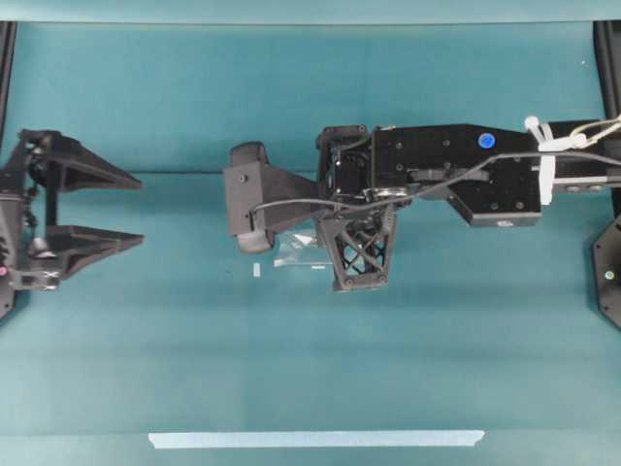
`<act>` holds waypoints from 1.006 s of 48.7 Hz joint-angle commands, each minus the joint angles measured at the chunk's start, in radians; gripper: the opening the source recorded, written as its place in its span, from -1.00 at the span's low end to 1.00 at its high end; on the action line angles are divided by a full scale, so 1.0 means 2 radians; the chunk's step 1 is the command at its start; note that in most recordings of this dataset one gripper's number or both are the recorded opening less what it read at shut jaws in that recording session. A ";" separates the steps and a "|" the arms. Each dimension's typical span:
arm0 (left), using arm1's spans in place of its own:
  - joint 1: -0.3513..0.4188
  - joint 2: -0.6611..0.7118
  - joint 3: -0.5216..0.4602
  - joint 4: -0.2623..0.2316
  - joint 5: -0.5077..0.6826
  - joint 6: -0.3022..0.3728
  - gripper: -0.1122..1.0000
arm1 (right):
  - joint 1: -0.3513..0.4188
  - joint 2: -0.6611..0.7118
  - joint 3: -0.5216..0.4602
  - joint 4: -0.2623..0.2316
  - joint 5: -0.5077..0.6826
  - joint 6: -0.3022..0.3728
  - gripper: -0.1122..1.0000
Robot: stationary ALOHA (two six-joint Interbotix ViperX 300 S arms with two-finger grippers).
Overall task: Hand over the silver zip bag and make it stand upright.
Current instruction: 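Hold the bag hanging vertically while the left gripper opens, then reach the left gripper right to the bag's lower edge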
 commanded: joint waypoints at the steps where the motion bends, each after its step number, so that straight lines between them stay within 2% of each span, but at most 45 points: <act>1: 0.000 0.025 -0.005 0.002 -0.031 0.002 0.90 | 0.005 -0.004 -0.009 -0.002 -0.002 -0.009 -0.76; 14: -0.001 0.114 0.003 0.001 -0.133 0.019 0.89 | 0.007 -0.002 -0.009 -0.001 -0.003 -0.011 -0.76; 25: -0.002 0.199 -0.002 0.002 -0.208 0.020 0.89 | 0.008 0.000 -0.010 -0.001 -0.008 -0.013 -0.76; 31: -0.008 0.245 -0.017 0.002 -0.248 0.017 0.89 | 0.008 0.001 -0.009 -0.002 -0.016 -0.014 -0.76; 49: -0.019 0.383 -0.073 0.001 -0.317 0.014 0.89 | 0.008 0.002 -0.006 -0.002 -0.020 -0.015 -0.76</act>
